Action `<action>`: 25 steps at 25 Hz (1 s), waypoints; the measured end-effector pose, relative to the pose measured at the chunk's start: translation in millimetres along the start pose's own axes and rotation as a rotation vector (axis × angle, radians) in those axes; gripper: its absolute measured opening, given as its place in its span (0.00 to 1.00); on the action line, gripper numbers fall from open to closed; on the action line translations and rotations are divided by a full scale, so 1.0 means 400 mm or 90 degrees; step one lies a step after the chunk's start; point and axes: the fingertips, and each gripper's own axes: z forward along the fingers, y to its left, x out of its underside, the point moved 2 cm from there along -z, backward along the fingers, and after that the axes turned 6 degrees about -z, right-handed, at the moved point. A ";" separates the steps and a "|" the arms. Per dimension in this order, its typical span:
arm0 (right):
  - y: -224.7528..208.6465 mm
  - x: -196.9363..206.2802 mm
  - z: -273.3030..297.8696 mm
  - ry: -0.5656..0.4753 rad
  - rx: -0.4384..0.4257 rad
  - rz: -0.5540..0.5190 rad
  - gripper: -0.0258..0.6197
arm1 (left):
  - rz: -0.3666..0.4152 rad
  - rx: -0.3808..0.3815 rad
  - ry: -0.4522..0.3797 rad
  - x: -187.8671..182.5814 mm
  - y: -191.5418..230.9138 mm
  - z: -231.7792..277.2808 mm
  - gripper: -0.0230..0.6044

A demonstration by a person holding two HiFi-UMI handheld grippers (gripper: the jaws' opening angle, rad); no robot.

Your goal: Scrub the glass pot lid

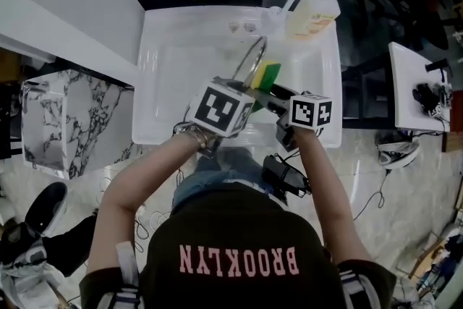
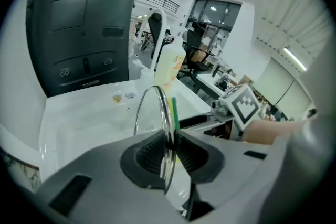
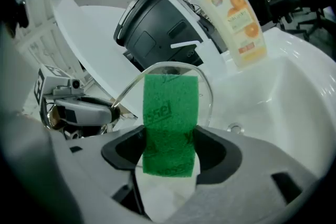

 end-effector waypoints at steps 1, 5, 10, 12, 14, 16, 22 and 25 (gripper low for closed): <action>-0.006 0.010 -0.009 0.001 -0.004 0.017 0.46 | 0.017 0.004 0.010 0.002 -0.004 0.009 0.12; -0.032 0.033 -0.082 -0.022 -0.017 0.085 0.46 | 0.098 0.017 0.027 -0.004 -0.026 0.033 0.12; -0.089 0.059 -0.204 -0.002 0.029 0.054 0.46 | 0.266 0.043 0.057 0.005 -0.088 0.054 0.12; -0.098 0.072 -0.241 0.029 0.044 0.013 0.46 | 0.326 0.048 0.068 0.012 -0.097 0.059 0.12; -0.100 0.083 -0.269 0.063 0.040 -0.016 0.46 | 0.376 0.057 0.078 0.017 -0.100 0.063 0.12; -0.100 0.094 -0.292 0.098 0.020 -0.037 0.46 | 0.423 0.065 0.087 0.021 -0.101 0.066 0.12; -0.104 0.115 -0.360 0.224 -0.014 -0.110 0.46 | 0.606 0.087 0.126 0.052 -0.090 0.076 0.12; -0.110 0.094 -0.386 0.259 -0.019 -0.150 0.46 | 0.701 0.093 0.149 0.068 -0.081 0.080 0.12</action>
